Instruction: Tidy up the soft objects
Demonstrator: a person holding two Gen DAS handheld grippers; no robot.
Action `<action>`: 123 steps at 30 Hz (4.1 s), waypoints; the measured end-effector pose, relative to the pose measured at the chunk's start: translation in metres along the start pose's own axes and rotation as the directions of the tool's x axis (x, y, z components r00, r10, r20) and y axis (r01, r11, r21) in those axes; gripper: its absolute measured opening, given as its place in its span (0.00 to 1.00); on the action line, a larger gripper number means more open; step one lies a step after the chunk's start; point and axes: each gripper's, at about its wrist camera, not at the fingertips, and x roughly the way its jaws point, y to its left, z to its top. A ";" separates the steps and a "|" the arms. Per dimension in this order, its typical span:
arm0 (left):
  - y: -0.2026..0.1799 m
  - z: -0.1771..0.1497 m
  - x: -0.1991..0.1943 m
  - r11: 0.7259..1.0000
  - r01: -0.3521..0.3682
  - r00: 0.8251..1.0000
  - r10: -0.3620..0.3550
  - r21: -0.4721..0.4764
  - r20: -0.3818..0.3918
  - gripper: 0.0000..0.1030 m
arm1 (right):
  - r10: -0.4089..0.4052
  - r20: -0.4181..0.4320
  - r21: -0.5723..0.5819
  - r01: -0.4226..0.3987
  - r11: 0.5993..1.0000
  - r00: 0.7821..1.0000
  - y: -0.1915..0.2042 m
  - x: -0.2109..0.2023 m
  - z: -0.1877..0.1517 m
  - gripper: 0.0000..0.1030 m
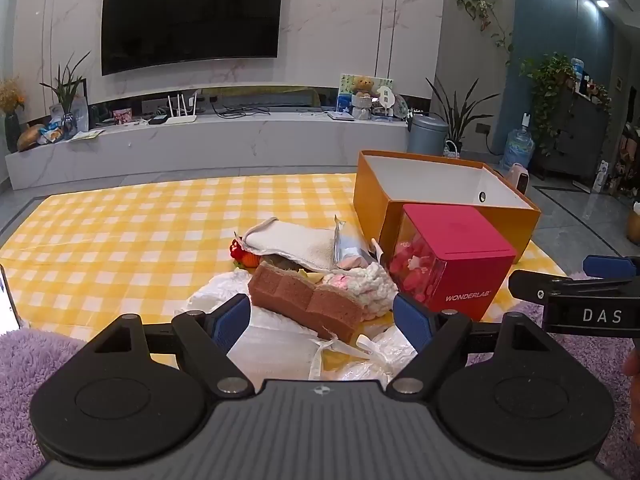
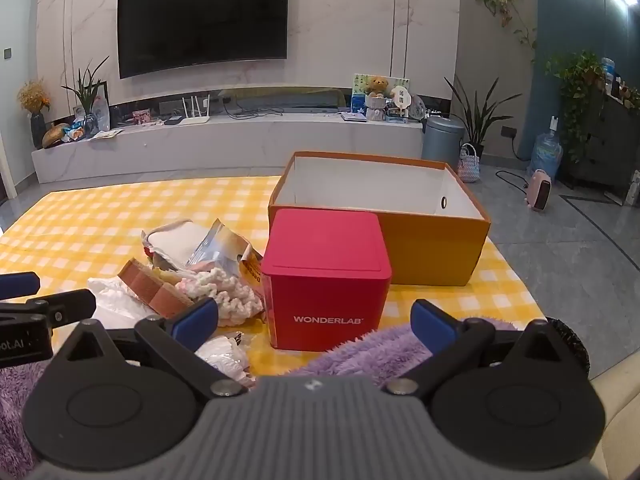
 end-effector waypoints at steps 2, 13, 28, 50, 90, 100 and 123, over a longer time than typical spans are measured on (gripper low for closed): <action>0.000 0.000 0.000 1.000 0.002 1.000 -0.002 0.001 -0.003 0.92 | -0.002 0.000 0.002 0.002 1.000 1.000 0.000 0.000 0.000 0.98; -0.001 0.002 -0.004 1.000 0.006 1.000 -0.006 -0.001 -0.008 0.92 | -0.008 -0.015 0.015 0.008 1.000 1.000 0.000 0.000 0.000 0.98; -0.001 -0.001 -0.002 1.000 0.008 1.000 -0.008 0.001 -0.002 0.92 | -0.009 -0.037 0.024 0.010 1.000 0.999 -0.002 0.002 0.000 0.98; -0.005 -0.001 0.002 1.000 0.009 1.000 -0.009 0.003 -0.007 0.92 | -0.010 -0.043 0.027 0.012 1.000 0.999 -0.002 0.003 0.000 0.98; -0.009 -0.003 0.001 1.000 0.011 1.000 -0.011 0.006 -0.012 0.92 | -0.012 -0.067 0.050 0.015 0.999 0.998 -0.005 0.003 -0.003 0.98; -0.004 -0.004 -0.002 0.999 0.038 0.999 -0.038 -0.004 -0.019 0.92 | -0.021 -0.089 0.036 0.024 0.999 0.996 -0.002 0.004 -0.003 0.98; 0.036 -0.024 0.033 0.992 0.119 0.980 -0.111 0.038 -0.165 0.72 | 0.212 -0.244 -0.073 -0.235 0.969 0.946 0.049 0.050 -0.014 0.77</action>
